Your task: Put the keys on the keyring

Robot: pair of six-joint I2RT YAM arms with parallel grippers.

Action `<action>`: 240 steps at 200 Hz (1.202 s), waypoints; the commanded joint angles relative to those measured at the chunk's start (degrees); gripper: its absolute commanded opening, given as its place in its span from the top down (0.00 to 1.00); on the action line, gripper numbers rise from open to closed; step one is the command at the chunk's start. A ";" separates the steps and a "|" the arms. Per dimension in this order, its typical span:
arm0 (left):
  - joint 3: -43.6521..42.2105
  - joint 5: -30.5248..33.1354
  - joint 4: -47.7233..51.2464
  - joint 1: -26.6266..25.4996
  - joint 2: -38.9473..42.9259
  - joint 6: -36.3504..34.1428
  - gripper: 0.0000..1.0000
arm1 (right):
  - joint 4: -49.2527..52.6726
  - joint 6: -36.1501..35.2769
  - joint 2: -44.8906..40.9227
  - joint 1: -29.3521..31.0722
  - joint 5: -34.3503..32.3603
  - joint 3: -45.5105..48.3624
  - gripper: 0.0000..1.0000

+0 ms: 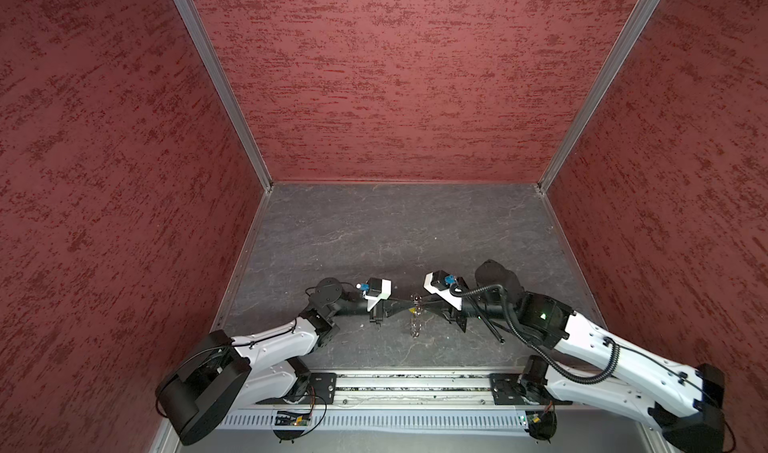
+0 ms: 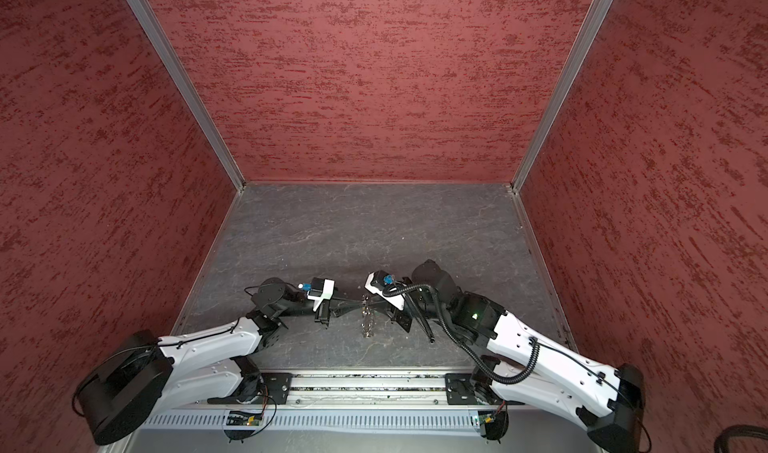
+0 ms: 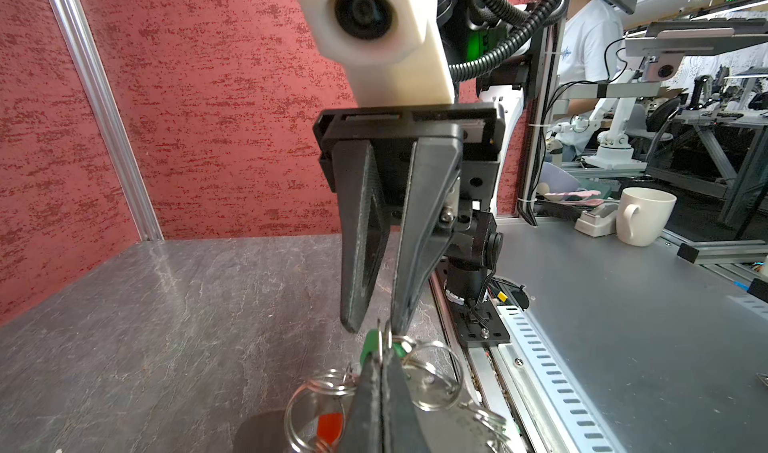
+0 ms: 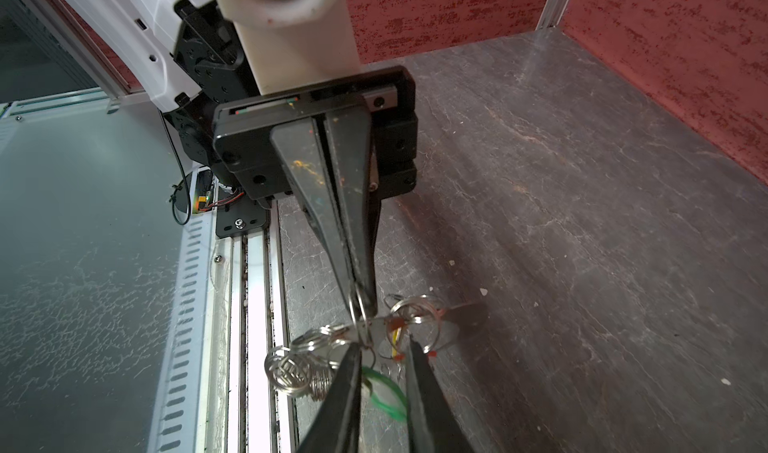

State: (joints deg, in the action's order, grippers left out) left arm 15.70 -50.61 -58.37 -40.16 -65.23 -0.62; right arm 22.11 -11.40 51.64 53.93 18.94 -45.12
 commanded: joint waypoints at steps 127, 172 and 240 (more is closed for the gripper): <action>0.24 -2.23 -1.61 0.30 0.52 0.03 1.00 | -0.78 0.45 -0.50 -0.31 3.48 -0.69 0.80; 0.12 -1.86 -0.77 0.22 0.98 -0.68 1.00 | -2.82 0.52 -0.74 -0.30 3.38 -0.45 0.70; 0.21 -3.97 -2.37 0.02 0.37 0.31 1.00 | -1.87 0.38 2.24 -0.23 1.17 -0.50 0.84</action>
State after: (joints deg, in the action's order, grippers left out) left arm 15.70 -53.06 -57.84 -39.88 -65.25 -0.71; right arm 20.64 -10.92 53.60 53.89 22.24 -45.12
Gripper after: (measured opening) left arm 0.046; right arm 0.172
